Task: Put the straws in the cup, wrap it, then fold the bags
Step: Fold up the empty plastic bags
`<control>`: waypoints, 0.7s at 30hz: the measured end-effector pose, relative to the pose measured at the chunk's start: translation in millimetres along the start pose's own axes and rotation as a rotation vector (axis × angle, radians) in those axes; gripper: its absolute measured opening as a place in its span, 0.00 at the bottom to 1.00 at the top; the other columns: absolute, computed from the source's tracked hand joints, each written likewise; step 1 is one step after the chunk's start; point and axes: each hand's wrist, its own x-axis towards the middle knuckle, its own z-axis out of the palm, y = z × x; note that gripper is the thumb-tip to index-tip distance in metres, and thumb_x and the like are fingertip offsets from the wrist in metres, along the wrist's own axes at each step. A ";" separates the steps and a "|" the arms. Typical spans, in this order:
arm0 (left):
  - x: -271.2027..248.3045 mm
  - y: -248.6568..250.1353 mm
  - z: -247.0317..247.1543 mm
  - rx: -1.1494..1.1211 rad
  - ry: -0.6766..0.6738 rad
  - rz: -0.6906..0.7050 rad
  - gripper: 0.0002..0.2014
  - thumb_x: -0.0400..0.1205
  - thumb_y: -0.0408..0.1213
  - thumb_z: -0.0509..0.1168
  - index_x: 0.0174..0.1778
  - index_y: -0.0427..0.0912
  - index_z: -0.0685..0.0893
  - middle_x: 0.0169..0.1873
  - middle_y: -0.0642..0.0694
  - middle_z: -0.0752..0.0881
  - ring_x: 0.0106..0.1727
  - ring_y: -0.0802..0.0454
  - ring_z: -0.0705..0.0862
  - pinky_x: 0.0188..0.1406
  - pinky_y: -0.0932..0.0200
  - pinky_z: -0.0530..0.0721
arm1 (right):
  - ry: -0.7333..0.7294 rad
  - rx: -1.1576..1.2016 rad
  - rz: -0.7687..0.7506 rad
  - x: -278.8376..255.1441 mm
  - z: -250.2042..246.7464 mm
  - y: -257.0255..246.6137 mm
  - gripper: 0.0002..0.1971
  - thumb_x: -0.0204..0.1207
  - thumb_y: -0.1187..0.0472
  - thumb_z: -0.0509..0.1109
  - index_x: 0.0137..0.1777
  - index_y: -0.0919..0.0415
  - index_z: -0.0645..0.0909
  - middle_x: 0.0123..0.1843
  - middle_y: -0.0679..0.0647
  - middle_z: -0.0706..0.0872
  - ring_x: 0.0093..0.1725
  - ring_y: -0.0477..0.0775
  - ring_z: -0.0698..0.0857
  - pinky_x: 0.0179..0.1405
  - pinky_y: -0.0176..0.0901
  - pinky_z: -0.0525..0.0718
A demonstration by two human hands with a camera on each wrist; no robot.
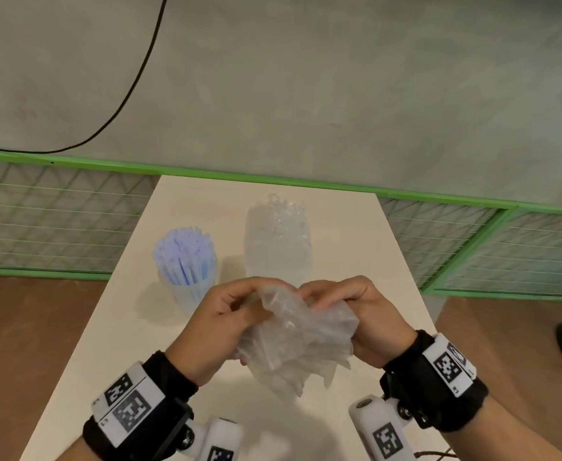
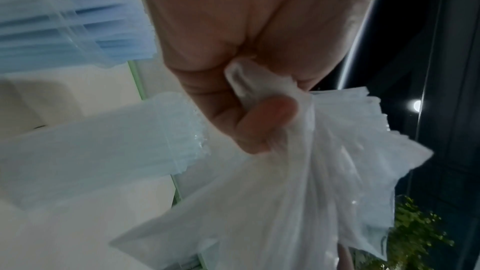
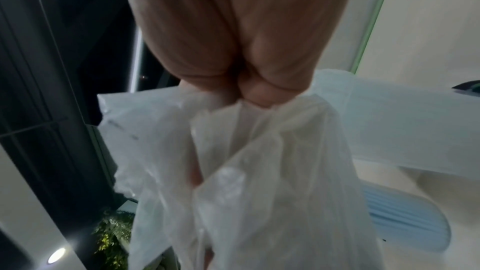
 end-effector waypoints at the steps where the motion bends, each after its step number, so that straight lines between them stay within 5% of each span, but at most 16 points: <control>1: -0.8 -0.6 -0.4 0.015 0.000 -0.002 0.13 0.69 0.47 0.69 0.43 0.46 0.91 0.45 0.37 0.90 0.42 0.37 0.80 0.37 0.40 0.71 | -0.005 -0.007 -0.014 -0.7 0.3 -0.6 0.20 0.65 0.83 0.62 0.30 0.64 0.91 0.46 0.59 0.92 0.50 0.57 0.90 0.47 0.46 0.87; 6: -5.8 -2.1 -5.8 0.008 0.009 -0.030 0.11 0.72 0.34 0.62 0.39 0.42 0.91 0.37 0.40 0.87 0.28 0.44 0.76 0.20 0.62 0.68 | -0.035 -0.034 -0.076 0.6 4.3 -1.1 0.24 0.63 0.83 0.57 0.23 0.61 0.89 0.50 0.58 0.92 0.53 0.60 0.90 0.50 0.47 0.87; 10: -9.8 2.4 -15.0 -0.060 0.045 -0.075 0.13 0.75 0.30 0.69 0.52 0.48 0.91 0.41 0.43 0.88 0.25 0.49 0.77 0.18 0.62 0.71 | 0.058 0.000 -0.133 2.5 -0.6 -0.6 0.20 0.63 0.82 0.61 0.20 0.61 0.86 0.52 0.62 0.90 0.52 0.64 0.89 0.47 0.48 0.87; 14: -12.9 -5.0 -18.4 0.036 0.071 -0.143 0.13 0.81 0.27 0.65 0.51 0.46 0.91 0.39 0.40 0.88 0.24 0.45 0.78 0.22 0.60 0.76 | 0.111 0.053 -0.194 5.3 -3.5 -3.4 0.10 0.59 0.73 0.69 0.20 0.63 0.84 0.56 0.62 0.89 0.54 0.65 0.89 0.47 0.49 0.87; 18: -13.3 4.7 -1.2 -0.148 -0.071 -0.233 0.15 0.80 0.44 0.62 0.53 0.45 0.91 0.46 0.40 0.90 0.37 0.43 0.86 0.32 0.52 0.83 | -0.057 -0.087 -0.211 11.4 5.3 -3.1 0.29 0.62 0.91 0.53 0.23 0.62 0.87 0.53 0.59 0.90 0.56 0.60 0.88 0.55 0.46 0.84; 21: -13.5 10.1 -3.7 -0.200 -0.126 -0.278 0.34 0.79 0.67 0.50 0.58 0.46 0.90 0.57 0.37 0.89 0.56 0.42 0.88 0.49 0.49 0.87 | -0.123 -0.285 -0.211 11.6 0.0 -5.6 0.37 0.56 0.95 0.47 0.26 0.59 0.90 0.55 0.55 0.89 0.60 0.57 0.86 0.61 0.46 0.81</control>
